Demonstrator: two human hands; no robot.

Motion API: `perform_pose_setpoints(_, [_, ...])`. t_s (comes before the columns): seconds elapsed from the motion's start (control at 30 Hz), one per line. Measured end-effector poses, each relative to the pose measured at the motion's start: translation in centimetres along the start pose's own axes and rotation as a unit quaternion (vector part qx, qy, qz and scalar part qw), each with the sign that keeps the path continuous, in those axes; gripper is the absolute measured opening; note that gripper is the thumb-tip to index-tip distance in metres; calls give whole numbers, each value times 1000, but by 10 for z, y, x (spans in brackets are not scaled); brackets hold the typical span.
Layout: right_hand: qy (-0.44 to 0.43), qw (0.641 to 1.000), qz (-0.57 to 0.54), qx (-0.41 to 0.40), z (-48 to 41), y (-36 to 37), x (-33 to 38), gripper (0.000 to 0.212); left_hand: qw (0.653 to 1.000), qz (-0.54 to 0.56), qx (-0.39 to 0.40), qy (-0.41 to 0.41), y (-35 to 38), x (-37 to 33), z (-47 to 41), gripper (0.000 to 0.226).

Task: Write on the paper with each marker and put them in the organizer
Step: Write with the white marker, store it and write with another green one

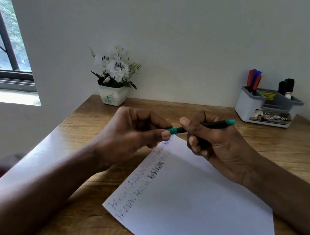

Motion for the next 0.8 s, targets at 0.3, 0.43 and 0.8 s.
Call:
perform_pose_setpoints(0.3, [10,999,-30,19,3,5,0,15,999,21,-17,-22,4,-7,-1,25])
perform_pose_setpoints(0.43, [-7,998,-65,-6,-2,-6,7,14,991,-128,-7,-24,2,-5,-6,56])
perform_pose_setpoints(0.8, [-85,961,78,-253,-8,-102,43,34,860,-442,181,-180,-4,22,-4,98])
Point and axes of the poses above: each hand's wrist, its own z-axis away from the middle knuckle, its own y-axis out of the palm, x = y × z, the point moved 5 cm from there along -z, towards the middle knuckle, and after that the axes turned 8 degrees about y, right-handed, at the moved point
